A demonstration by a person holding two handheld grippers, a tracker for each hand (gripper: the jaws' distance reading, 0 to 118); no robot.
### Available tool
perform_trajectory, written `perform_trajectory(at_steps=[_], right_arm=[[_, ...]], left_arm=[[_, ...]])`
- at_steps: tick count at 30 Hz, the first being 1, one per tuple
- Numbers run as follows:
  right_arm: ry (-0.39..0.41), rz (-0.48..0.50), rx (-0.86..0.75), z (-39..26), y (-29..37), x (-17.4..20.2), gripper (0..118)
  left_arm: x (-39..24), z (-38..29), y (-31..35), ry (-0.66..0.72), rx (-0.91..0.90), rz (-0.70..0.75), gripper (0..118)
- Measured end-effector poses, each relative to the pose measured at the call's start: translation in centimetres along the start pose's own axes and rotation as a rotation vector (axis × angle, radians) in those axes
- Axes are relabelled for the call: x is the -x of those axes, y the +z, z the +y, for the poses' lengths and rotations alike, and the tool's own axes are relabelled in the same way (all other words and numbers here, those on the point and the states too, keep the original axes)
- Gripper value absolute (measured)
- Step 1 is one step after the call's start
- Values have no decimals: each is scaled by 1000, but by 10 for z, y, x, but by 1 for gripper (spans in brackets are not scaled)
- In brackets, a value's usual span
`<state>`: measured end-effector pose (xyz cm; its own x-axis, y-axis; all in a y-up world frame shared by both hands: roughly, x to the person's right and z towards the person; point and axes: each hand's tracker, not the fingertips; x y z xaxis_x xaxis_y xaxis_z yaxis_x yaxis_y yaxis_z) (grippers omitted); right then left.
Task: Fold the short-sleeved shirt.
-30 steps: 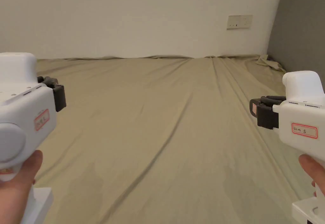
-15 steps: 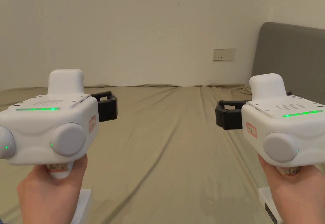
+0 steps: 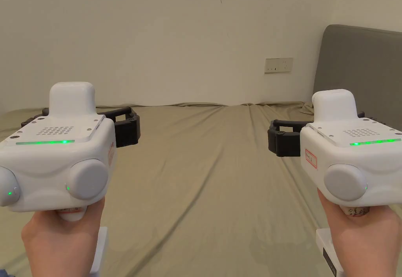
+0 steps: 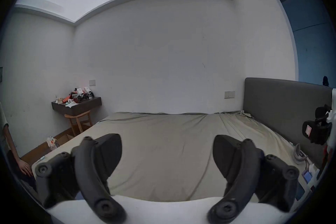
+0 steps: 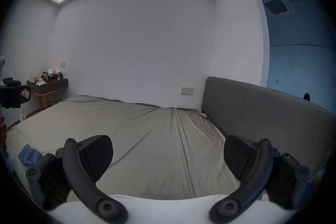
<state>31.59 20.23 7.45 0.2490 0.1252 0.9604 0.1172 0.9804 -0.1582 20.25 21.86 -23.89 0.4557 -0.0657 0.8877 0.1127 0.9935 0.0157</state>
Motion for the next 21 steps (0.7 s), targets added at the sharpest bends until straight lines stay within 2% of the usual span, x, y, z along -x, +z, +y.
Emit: perform_trajectory(at_steps=[10,21], right_arm=[[-16,-2,-6,-3,2,-7,118],[3,-5,-23,0,1,-8,118]], left_arm=[[-2,-2,-3,-37,-11,23,113],[4,-8,-7,-33,-9,38,113]])
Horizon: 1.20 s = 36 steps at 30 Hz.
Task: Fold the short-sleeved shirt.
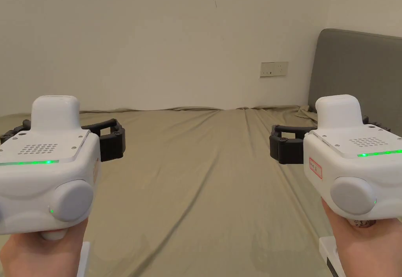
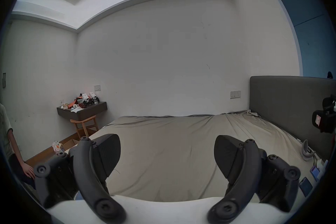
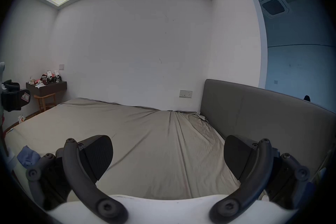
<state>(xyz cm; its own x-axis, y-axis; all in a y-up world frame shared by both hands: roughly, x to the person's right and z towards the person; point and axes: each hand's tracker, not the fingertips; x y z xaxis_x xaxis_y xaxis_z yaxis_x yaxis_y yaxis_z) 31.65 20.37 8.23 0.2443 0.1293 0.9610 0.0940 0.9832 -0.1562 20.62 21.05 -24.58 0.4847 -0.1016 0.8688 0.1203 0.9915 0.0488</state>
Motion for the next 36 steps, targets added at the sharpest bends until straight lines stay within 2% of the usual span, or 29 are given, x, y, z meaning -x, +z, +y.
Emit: perform_trajectory(at_steps=[36], right_arm=[[28,0,14,4,-3,5,118]], left_arm=[[16,2,-2,35,-17,1,113]])
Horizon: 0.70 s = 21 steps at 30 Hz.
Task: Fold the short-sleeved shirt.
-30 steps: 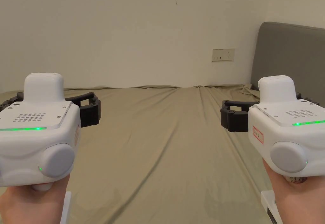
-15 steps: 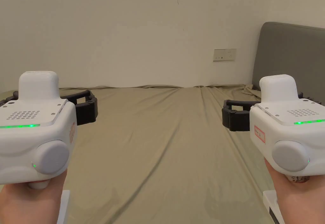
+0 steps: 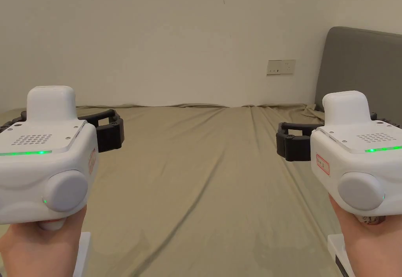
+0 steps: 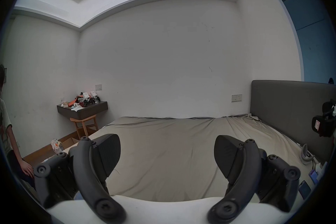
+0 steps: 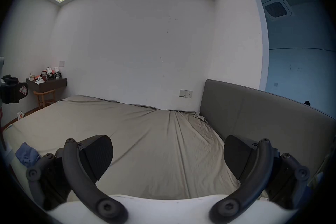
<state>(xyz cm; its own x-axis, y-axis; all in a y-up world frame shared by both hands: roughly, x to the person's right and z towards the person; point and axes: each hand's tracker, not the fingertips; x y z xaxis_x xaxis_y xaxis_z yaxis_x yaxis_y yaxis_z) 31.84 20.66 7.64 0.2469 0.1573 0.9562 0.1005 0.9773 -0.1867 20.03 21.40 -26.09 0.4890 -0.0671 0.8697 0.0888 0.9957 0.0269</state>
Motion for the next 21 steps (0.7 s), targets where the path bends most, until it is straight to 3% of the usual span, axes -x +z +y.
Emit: perform_trajectory(at_steps=[21], right_arm=[[3,4,10,0,-1,4,118]], left_arm=[[9,2,-1,21,20,17,113]])
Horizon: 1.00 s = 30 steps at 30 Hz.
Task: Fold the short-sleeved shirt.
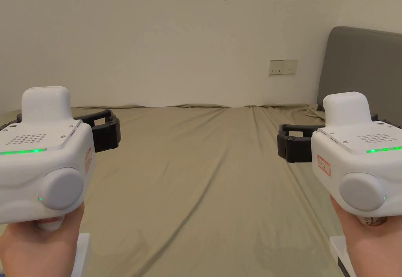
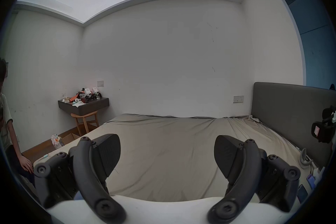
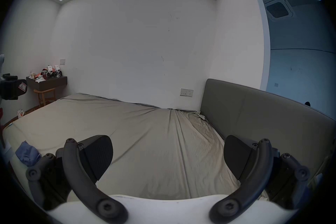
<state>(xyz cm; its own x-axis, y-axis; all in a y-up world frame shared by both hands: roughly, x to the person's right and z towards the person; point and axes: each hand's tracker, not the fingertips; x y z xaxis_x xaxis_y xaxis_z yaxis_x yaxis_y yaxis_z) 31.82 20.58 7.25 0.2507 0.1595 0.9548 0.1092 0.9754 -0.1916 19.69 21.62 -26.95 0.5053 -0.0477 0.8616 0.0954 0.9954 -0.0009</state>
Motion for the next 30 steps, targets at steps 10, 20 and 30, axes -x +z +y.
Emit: perform_trajectory(at_steps=[10,20,30], right_arm=[[-1,-21,15,1,0,-4,118],[31,-41,-10,-4,3,-1,118],[3,-7,7,-10,-3,0,118]], left_arm=[[-2,-1,1,-16,7,1,113],[-7,-5,1,-23,19,-7,113],[-7,-8,-1,-46,29,5,113]])
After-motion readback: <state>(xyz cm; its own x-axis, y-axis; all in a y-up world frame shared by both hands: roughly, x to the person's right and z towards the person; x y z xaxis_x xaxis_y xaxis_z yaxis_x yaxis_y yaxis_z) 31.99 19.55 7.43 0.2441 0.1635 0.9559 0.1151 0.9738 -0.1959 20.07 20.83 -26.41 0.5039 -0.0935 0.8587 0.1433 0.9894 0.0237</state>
